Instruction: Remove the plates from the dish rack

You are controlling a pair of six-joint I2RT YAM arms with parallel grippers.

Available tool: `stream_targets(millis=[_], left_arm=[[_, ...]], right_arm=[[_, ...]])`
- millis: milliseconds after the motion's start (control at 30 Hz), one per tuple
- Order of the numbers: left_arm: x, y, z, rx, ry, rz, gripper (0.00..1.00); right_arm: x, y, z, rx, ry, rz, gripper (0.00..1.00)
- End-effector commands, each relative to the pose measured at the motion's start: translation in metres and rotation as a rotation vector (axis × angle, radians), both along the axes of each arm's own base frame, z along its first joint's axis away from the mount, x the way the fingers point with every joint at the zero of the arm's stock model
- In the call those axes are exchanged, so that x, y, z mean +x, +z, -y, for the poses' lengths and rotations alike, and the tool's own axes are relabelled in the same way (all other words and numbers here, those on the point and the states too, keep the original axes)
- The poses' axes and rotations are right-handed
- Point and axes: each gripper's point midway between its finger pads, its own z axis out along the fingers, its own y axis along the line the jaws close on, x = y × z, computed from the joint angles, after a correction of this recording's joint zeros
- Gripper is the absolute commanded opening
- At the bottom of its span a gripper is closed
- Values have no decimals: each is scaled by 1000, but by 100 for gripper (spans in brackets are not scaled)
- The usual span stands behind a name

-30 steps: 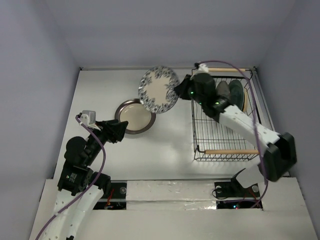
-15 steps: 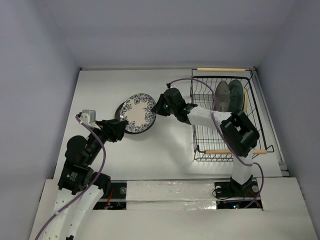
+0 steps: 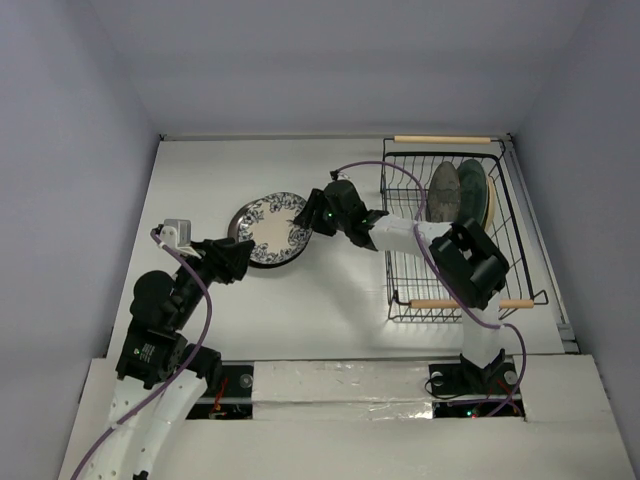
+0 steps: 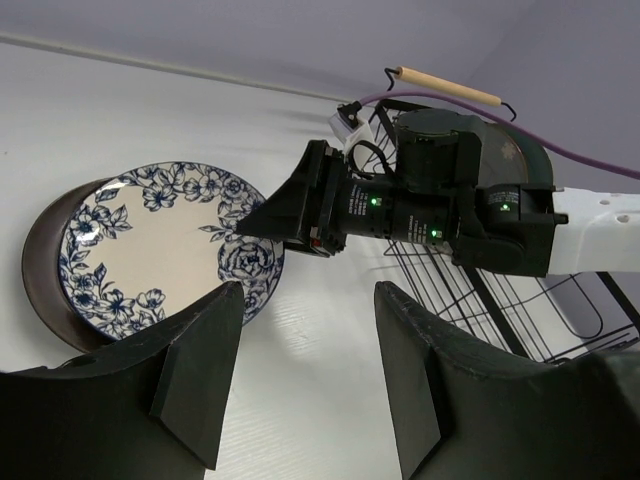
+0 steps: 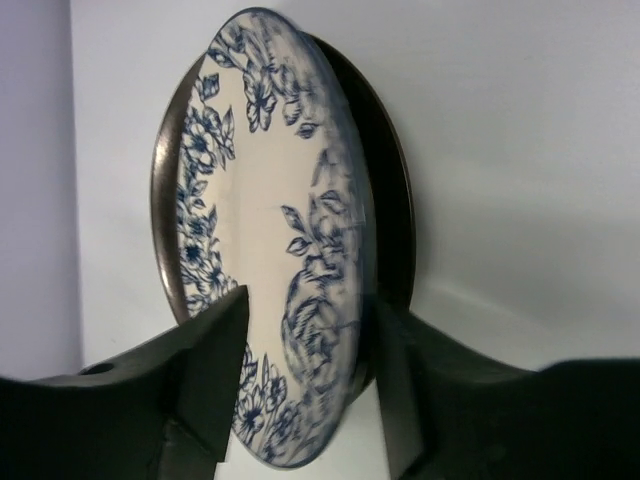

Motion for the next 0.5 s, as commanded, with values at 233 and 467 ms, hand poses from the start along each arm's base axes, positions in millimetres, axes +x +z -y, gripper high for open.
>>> stream_targets(millis=[233, 467], left_arm=[[-1, 13, -1, -24, 0, 51, 51], [-3, 15, 0, -26, -7, 62, 51]], right_arm=[[-5, 43, 6, -184, 7, 177, 87], [-24, 63, 49, -303, -30, 231, 91]])
